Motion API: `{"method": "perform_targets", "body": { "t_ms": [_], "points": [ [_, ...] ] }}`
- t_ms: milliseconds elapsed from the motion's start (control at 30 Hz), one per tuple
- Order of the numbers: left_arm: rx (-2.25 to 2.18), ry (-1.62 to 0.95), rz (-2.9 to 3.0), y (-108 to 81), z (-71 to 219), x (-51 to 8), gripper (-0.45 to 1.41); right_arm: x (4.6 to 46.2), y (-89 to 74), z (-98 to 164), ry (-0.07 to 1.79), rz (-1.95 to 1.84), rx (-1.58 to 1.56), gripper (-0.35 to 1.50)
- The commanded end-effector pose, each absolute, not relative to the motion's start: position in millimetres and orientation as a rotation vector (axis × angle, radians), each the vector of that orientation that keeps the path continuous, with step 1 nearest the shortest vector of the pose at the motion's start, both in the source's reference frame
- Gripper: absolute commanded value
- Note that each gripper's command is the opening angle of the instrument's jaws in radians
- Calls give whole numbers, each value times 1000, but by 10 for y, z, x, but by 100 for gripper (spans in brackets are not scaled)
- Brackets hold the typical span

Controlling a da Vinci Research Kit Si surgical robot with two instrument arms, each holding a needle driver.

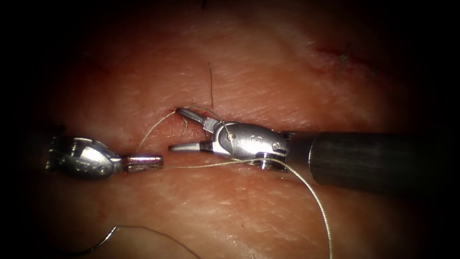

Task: Wound Closure

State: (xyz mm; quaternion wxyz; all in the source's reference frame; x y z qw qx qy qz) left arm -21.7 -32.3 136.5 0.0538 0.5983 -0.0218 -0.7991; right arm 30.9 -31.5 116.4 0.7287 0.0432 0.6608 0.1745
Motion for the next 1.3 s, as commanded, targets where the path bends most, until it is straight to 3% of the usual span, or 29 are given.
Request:
{"method": "perform_targets", "body": {
  "t_ms": [33, 767, 1300],
  "points": [
    [1814, -75, -2430, -333, 1377, -224, -45, 316, -316, 1169, 1457, 384, 97, 100],
    [1844, -15, -2431, -360, 1393, -254, -45, 322, -303, 1164, 1463, 436, 60, 98],
    [1860, -6, -2379, -356, 1310, -288, -45, 352, -302, 1185, 1388, 411, 34, 98]
  ]
}}
